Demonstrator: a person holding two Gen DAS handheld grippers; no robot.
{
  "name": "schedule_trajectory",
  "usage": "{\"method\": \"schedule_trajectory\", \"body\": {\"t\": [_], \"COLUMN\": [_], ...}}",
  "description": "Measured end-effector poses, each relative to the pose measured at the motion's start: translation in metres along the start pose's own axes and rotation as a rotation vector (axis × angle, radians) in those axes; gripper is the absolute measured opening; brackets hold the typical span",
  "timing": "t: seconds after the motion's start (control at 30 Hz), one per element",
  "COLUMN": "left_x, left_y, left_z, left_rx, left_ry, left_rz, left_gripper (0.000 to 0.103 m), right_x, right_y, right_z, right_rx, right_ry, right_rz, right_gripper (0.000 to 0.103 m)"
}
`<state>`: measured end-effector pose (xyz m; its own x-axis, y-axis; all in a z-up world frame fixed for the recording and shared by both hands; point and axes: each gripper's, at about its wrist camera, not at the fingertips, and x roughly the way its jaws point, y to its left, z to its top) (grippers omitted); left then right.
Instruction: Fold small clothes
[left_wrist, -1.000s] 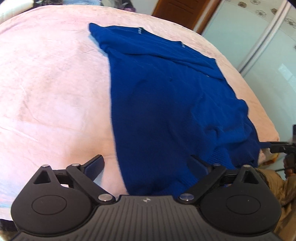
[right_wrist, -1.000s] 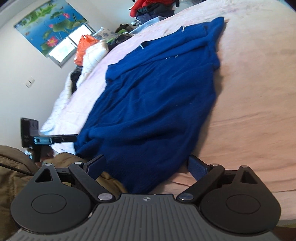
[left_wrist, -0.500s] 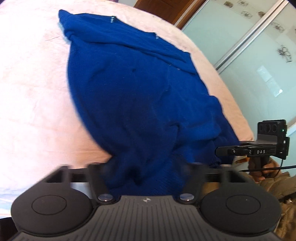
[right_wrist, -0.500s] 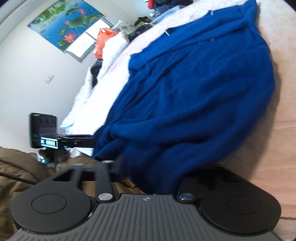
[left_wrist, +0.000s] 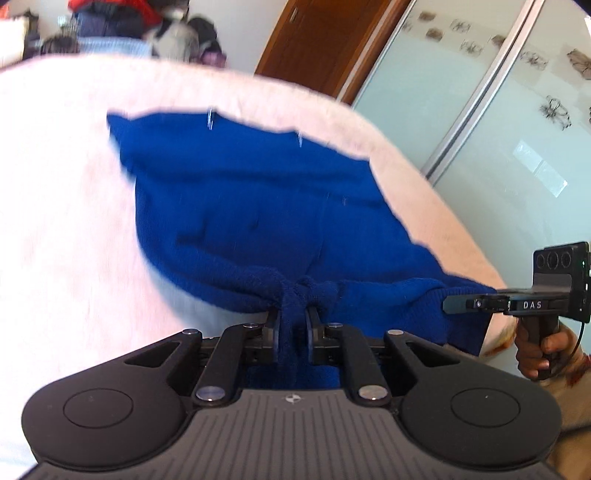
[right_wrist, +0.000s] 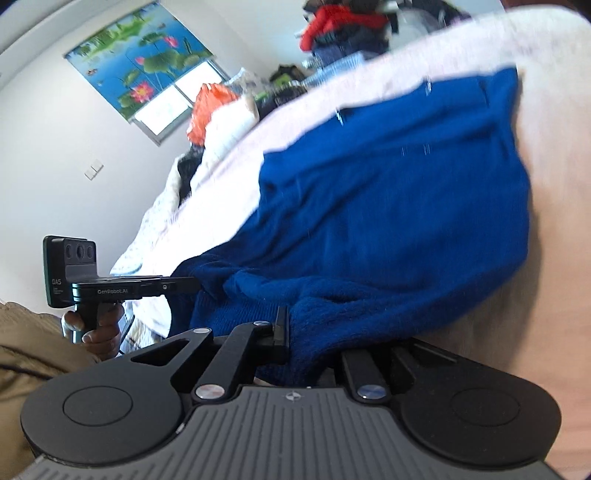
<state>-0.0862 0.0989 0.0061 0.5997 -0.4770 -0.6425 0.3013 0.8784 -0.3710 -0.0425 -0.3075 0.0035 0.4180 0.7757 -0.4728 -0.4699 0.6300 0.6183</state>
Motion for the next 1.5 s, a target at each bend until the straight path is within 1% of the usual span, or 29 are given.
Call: {"method": "schedule_trajectory", "body": {"t": [0.1,0.2,0.4,0.53,0.73,0.87,0.97,1.17,1.2,1.3,1.33,1.4,1.5], "left_x": [-0.001,0.002,0.018,0.031,0.056,0.070,0.081,0.102,0.104,0.110,0.112,0.115,0.117], "left_y": [-0.003,-0.004,-0.005,-0.008,-0.007,-0.007,-0.009,-0.011,-0.010,-0.009,-0.009,-0.010,-0.014], "left_z": [0.011,0.022,0.046,0.061,0.077,0.083,0.084,0.084,0.083,0.082,0.082,0.081,0.079], "left_rx": [0.005,0.004,0.007,0.019,0.009,-0.001,0.006,0.029,0.030,0.031,0.034,0.040,0.062], "left_ry": [-0.036,-0.047,-0.086,-0.096,-0.082,-0.061,-0.045,-0.016,-0.013,0.000,0.004,0.008,0.002], "left_rz": [0.003,0.014,0.065,0.132,0.203,0.248,0.280,0.336,0.339,0.354,0.362,0.376,0.401], "left_gripper": [0.012,0.012,0.012,0.012,0.013,0.013,0.013,0.013,0.013,0.013,0.013,0.013,0.013], "right_x": [-0.003,-0.004,0.002,0.008,0.025,0.035,0.043,0.060,0.062,0.068,0.070,0.073,0.080], "right_y": [-0.002,-0.006,-0.013,-0.020,-0.026,-0.031,-0.036,-0.052,-0.056,-0.066,-0.069,-0.072,-0.069], "right_z": [0.011,0.023,0.047,0.060,0.079,0.084,0.081,0.072,0.071,0.067,0.065,0.061,0.056], "right_rx": [-0.005,0.004,-0.012,-0.004,-0.007,-0.011,-0.005,0.058,0.075,0.137,0.160,0.184,0.173], "right_ry": [-0.038,-0.068,-0.128,-0.165,-0.199,-0.201,-0.192,-0.154,-0.149,-0.140,-0.134,-0.124,-0.097], "right_rz": [-0.016,-0.036,-0.074,-0.106,-0.146,-0.177,-0.192,-0.200,-0.194,-0.198,-0.193,-0.173,-0.144], "right_gripper": [0.011,0.011,0.011,0.011,0.011,0.011,0.011,0.012,0.015,0.017,0.022,0.027,0.027]}}
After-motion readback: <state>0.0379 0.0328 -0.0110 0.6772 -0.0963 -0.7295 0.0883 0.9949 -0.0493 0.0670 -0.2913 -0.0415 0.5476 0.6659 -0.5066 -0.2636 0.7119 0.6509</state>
